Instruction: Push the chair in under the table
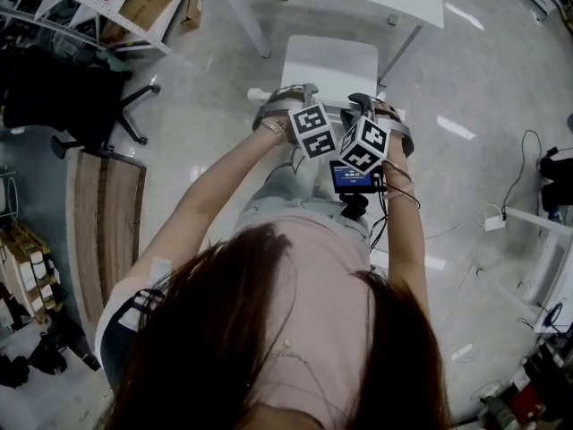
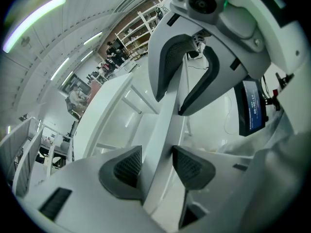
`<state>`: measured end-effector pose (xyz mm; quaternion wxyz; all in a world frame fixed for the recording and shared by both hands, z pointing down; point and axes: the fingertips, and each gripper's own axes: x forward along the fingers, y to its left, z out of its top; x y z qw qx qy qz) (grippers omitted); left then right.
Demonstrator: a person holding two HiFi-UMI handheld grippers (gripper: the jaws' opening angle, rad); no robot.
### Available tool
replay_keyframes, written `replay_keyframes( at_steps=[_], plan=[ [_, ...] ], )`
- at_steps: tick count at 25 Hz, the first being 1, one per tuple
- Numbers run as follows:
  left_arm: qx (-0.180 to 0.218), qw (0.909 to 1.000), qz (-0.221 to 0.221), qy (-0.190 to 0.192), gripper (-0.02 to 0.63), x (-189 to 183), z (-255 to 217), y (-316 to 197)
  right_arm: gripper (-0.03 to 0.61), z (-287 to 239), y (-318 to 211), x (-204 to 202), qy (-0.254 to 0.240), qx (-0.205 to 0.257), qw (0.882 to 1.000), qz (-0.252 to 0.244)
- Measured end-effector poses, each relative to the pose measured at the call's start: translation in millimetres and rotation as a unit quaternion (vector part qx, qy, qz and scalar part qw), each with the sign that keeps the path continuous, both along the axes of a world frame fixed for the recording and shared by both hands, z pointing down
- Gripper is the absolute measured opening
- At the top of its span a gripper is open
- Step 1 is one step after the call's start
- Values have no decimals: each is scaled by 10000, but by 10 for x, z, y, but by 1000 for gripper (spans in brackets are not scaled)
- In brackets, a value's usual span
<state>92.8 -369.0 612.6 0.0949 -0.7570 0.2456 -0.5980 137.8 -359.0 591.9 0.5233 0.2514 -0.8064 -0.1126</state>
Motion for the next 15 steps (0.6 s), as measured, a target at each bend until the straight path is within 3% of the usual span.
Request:
replay_keyframes(
  at_steps=[15],
  plan=[
    [97, 9999, 2, -43, 206, 1, 15, -412, 160, 1, -409, -2, -17, -11, 10000, -28]
  ],
)
